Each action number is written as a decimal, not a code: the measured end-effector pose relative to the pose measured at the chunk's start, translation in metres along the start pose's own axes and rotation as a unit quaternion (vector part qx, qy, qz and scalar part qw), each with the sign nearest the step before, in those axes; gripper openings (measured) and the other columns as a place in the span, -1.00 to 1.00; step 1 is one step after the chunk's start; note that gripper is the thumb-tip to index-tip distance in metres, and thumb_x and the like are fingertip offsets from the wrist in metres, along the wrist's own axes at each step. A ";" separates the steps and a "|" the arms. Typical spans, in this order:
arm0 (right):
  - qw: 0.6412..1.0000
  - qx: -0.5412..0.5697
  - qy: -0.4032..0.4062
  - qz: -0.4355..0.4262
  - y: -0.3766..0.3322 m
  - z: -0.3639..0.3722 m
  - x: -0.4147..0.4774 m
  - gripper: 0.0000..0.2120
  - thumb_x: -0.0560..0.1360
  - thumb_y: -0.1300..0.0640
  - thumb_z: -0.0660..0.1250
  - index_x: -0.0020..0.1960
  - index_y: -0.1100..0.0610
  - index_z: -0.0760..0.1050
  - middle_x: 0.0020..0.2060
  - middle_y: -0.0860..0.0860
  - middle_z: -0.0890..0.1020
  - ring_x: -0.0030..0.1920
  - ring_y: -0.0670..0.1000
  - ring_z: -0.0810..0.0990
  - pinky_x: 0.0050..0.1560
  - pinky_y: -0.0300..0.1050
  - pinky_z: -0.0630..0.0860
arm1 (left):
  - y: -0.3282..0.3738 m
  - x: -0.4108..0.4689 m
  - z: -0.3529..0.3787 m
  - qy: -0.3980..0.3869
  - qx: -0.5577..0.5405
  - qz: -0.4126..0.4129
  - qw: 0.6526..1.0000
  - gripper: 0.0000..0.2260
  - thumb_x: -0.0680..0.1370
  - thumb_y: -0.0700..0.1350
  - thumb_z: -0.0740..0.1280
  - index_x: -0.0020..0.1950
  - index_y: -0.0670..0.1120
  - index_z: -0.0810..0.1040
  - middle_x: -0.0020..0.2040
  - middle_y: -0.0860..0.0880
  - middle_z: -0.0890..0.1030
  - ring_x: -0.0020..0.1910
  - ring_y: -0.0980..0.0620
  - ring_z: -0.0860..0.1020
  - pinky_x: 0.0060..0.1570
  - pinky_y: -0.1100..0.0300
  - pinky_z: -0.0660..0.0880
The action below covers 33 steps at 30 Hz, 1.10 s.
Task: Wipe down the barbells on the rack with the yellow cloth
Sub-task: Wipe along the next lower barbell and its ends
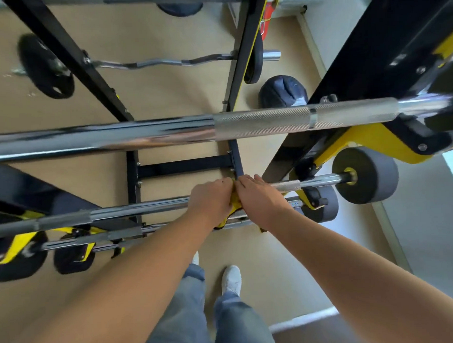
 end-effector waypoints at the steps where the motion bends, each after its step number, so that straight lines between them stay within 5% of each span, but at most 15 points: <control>1: 1.000 0.003 -0.006 -0.005 -0.007 0.000 0.002 -0.67 0.56 0.31 0.28 0.32 0.18 0.43 0.24 0.08 0.52 0.28 0.08 0.45 0.40 -0.06 0.28 | -0.006 -0.006 -0.001 0.000 0.007 -0.004 1.000 -0.84 0.60 0.04 0.21 0.09 -0.03 0.41 -0.01 0.00 0.60 -0.11 -0.08 0.61 -0.26 0.09 0.40; 6: 1.000 0.014 -0.018 -0.005 -0.033 0.002 0.010 -0.73 0.55 0.31 0.28 0.23 0.16 0.45 0.12 0.05 0.55 0.17 0.10 0.51 0.21 -0.04 0.40 | -0.035 -0.036 0.004 0.043 0.006 -0.022 0.999 -0.76 0.55 0.11 0.29 0.09 -0.01 0.41 0.00 0.02 0.58 -0.06 -0.04 0.55 -0.08 0.03 0.46; 13: 0.997 -0.028 -0.044 -0.060 -0.031 0.004 0.017 -0.57 0.54 0.27 0.32 0.39 0.16 0.35 0.30 0.05 0.48 0.30 0.10 0.48 0.37 -0.02 0.36 | -0.039 -0.062 0.010 0.078 -0.017 -0.075 0.994 -0.52 0.54 0.14 0.36 0.37 -0.03 0.37 0.24 -0.01 0.52 0.24 -0.05 0.48 0.34 -0.02 0.36; 20: 0.994 -0.020 -0.016 -0.106 -0.086 0.006 0.036 -0.70 0.57 0.20 0.33 0.28 0.12 0.40 0.20 0.03 0.58 0.18 0.05 0.53 0.30 -0.05 0.40 | -0.073 -0.078 0.011 0.060 0.005 -0.141 0.988 -0.52 0.49 0.05 0.44 0.33 -0.02 0.37 0.20 -0.02 0.53 0.22 -0.06 0.49 0.35 -0.02 0.34; 26: 0.992 -0.026 -0.006 -0.120 -0.173 0.007 0.071 -0.59 0.57 0.26 0.24 0.41 0.19 0.32 0.23 0.06 0.58 0.20 0.09 0.57 0.41 -0.01 0.31 | -0.159 -0.122 0.001 0.056 0.043 -0.157 0.985 -0.53 0.46 0.02 0.47 0.27 -0.03 0.38 0.15 -0.03 0.55 0.17 -0.08 0.51 0.29 -0.01 0.37; 33: 0.992 -0.020 -0.015 -0.124 -0.232 0.010 0.091 -0.54 0.55 0.23 0.33 0.40 0.18 0.29 0.15 0.05 0.59 0.08 0.10 0.58 0.07 -0.06 0.48 | -0.218 -0.152 0.000 0.060 0.042 -0.157 0.985 -0.47 0.45 0.08 0.48 0.33 -0.02 0.37 0.19 0.00 0.54 0.23 -0.07 0.49 0.35 0.00 0.31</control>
Point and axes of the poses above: each hand's wrist, its own x-axis towards the middle knuckle, its own z-axis out of the palm, y = z × x, the point moved 1 cm from there along x, towards the middle knuckle
